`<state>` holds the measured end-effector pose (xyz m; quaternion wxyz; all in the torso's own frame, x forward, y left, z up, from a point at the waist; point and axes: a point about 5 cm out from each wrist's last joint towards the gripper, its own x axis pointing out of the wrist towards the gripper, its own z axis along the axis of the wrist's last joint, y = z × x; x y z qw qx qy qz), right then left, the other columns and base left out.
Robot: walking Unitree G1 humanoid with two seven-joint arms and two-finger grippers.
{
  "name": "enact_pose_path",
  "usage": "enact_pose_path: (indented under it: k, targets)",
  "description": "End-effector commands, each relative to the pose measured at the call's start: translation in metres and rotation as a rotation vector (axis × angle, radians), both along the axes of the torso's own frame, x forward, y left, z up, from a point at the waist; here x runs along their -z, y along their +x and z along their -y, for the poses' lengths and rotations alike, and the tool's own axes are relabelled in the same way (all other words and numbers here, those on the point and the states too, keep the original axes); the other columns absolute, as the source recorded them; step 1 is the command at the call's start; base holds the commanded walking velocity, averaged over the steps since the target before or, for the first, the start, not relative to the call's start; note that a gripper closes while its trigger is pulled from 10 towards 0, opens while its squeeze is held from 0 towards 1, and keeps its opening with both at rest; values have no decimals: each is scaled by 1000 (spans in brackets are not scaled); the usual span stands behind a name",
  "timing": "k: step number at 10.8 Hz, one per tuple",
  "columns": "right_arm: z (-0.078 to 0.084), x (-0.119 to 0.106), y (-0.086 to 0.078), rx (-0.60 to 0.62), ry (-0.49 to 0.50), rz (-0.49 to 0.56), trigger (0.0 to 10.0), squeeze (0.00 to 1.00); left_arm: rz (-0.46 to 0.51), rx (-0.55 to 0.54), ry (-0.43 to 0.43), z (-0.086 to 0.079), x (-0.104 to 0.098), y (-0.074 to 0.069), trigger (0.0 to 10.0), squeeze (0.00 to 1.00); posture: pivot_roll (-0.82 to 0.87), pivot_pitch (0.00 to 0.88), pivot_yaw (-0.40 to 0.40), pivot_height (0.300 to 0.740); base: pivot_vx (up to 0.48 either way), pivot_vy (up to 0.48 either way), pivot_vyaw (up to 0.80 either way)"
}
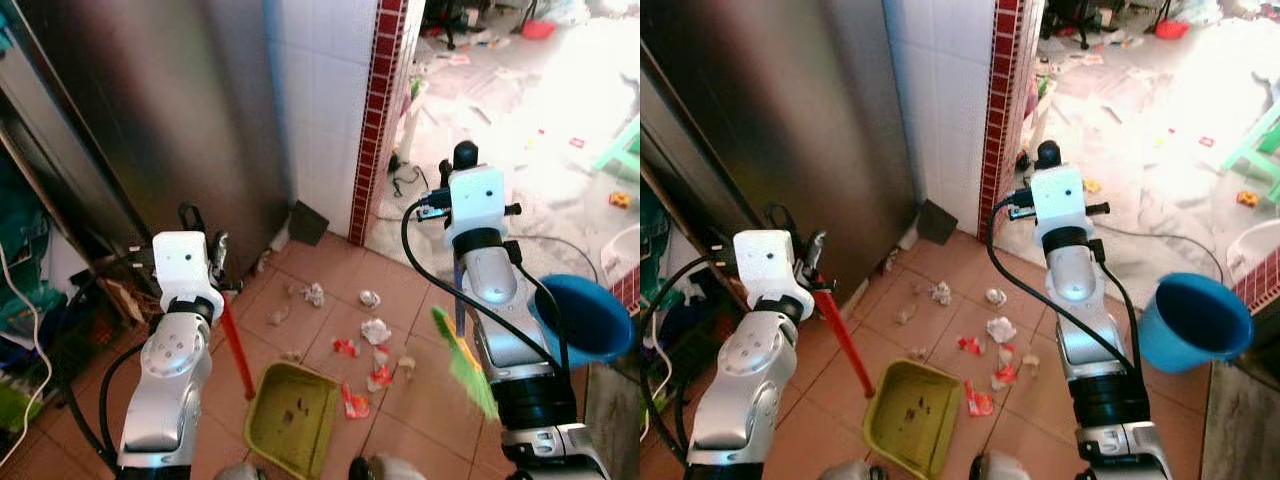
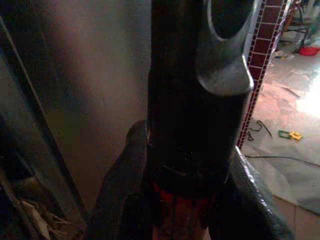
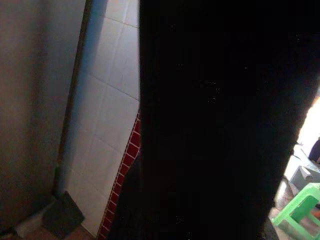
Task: Sweep floor
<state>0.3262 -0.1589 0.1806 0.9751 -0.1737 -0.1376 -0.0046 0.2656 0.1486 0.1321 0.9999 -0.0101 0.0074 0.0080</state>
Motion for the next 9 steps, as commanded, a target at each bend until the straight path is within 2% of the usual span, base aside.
enact_pose_path:
  k: [1, 7, 9]
  targets:
    - [-1, -6, 0, -11, -17, 27, 10000, 0, 49, 2, 1, 0, -10, 0, 10000, 0, -28, 77, 25, 740, 480, 0, 0]
    - [-5, -1, 2, -20, -30, 10, 10000, 0, 34, 15, 1, 4, -7, 1, 10000, 0, -28, 65, 23, 740, 316, 0, 0]
    - [-5, 2, 1, -16, -40, 4, 10000, 0, 24, 11, 6, 5, -5, 1, 10000, 0, -29, 62, 21, 740, 0, 0, 0]
